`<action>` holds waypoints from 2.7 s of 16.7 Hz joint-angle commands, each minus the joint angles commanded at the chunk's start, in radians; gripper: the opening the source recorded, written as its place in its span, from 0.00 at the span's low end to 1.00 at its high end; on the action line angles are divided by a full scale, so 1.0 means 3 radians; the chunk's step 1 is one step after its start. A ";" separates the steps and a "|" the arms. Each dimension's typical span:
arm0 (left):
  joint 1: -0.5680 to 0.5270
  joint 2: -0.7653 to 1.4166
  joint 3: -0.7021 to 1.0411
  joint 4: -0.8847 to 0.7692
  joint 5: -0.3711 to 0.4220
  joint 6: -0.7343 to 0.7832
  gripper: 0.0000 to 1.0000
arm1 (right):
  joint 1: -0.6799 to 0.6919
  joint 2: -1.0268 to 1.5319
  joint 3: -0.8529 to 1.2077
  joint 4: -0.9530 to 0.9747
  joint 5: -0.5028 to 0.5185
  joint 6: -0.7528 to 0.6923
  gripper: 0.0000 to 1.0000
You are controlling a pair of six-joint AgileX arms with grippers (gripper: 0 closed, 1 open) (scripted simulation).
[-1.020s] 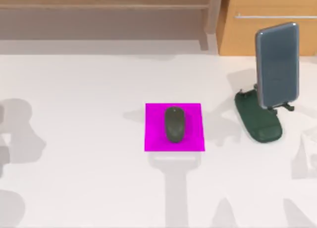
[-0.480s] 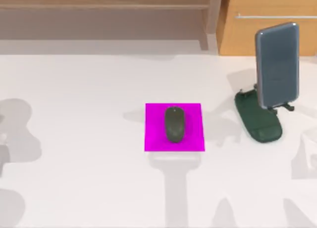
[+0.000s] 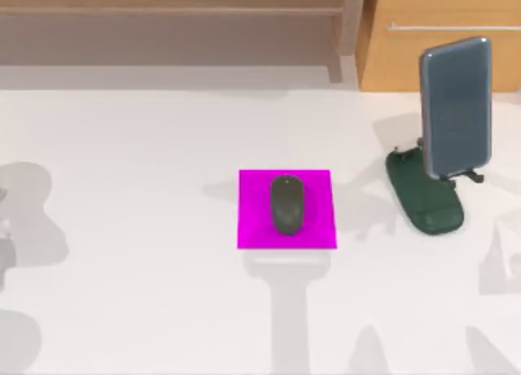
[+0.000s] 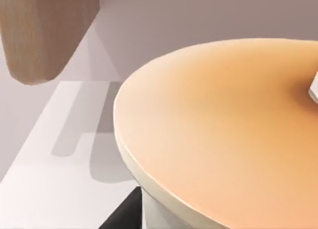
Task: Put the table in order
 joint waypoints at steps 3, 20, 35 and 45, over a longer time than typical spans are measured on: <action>0.0000 0.0000 0.0000 0.0000 0.0000 0.0000 0.00 | 0.0000 0.0000 0.0000 0.0000 0.0000 0.0000 1.00; -0.0026 -0.0194 0.0029 -0.0156 0.0003 0.0005 0.00 | 0.0000 0.0000 0.0000 0.0000 0.0000 0.0000 1.00; -0.2268 -0.0825 0.1593 -0.1717 -0.0861 -0.0482 0.00 | 0.0000 0.0000 0.0000 0.0000 0.0000 0.0000 1.00; -0.3129 -0.0006 0.3328 -0.3222 -0.2700 -0.0431 0.00 | 0.0000 0.0000 0.0000 0.0000 0.0000 0.0000 1.00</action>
